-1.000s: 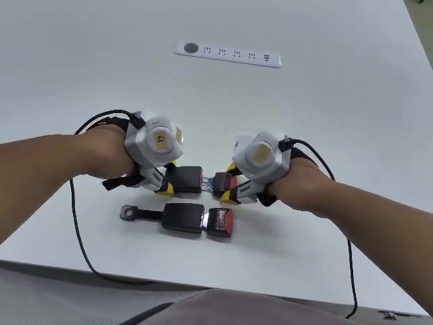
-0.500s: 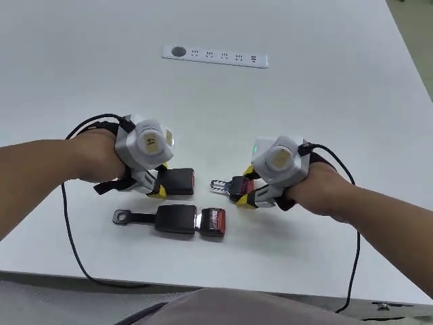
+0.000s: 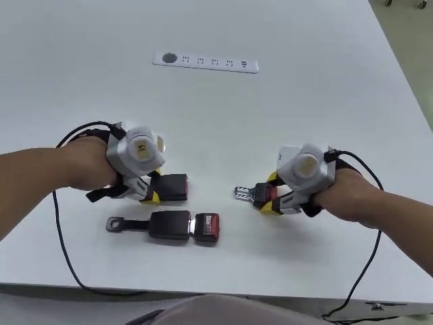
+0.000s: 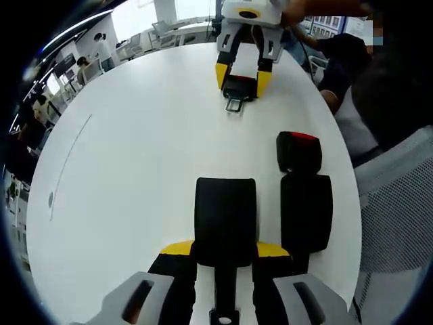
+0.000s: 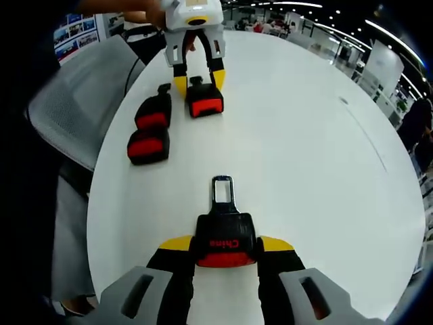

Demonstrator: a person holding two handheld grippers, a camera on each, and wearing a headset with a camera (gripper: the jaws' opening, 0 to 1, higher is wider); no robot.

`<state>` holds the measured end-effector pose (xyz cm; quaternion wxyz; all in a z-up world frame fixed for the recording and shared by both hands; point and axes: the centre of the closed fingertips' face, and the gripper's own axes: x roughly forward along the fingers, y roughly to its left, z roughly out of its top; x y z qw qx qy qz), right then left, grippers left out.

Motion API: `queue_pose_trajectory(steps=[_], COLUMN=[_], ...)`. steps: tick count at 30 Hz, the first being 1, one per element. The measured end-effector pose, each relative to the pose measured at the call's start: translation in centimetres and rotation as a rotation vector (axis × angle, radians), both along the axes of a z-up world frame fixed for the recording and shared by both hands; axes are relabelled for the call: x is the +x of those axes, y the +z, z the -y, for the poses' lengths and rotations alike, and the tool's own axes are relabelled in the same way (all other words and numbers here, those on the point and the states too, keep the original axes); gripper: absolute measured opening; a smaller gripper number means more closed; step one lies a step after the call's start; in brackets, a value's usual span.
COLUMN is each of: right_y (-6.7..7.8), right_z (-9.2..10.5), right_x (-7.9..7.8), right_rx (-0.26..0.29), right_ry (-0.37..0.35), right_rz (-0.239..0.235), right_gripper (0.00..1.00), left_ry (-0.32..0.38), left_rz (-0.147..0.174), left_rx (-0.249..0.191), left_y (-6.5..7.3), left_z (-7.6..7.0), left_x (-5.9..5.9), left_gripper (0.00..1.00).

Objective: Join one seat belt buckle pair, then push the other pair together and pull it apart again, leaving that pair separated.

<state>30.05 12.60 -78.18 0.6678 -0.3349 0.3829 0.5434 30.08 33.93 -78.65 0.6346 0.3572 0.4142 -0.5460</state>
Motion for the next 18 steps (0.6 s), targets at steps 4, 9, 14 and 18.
queue_pose_trajectory(steps=[4, 9, 14, 18], right_y=[-0.21, -0.19, -0.38, -0.15], right_z=[0.77, 0.68, 0.84, 1.06], right_x=[0.17, 0.01, 0.39, 0.52], right_rx=[-0.007, -0.01, -0.028, -0.041], right_ry=[-0.008, -0.01, -0.033, -0.065], right_rz=[-0.011, -0.013, 0.009, 0.022], right_gripper=[0.33, 0.33, 0.38, 0.43], left_ry=[0.001, 0.012, 0.049, 0.032], left_rz=[0.0, -0.004, -0.008, 0.048], left_rx=[0.002, 0.021, 0.003, 0.004], left_y=[0.15, 0.19, 0.31, 0.56], left_z=[0.12, 0.23, 0.13, -0.04], left_x=[-0.12, 0.02, -0.03, 0.43], left_gripper=[0.32, 0.32, 0.33, 0.41])
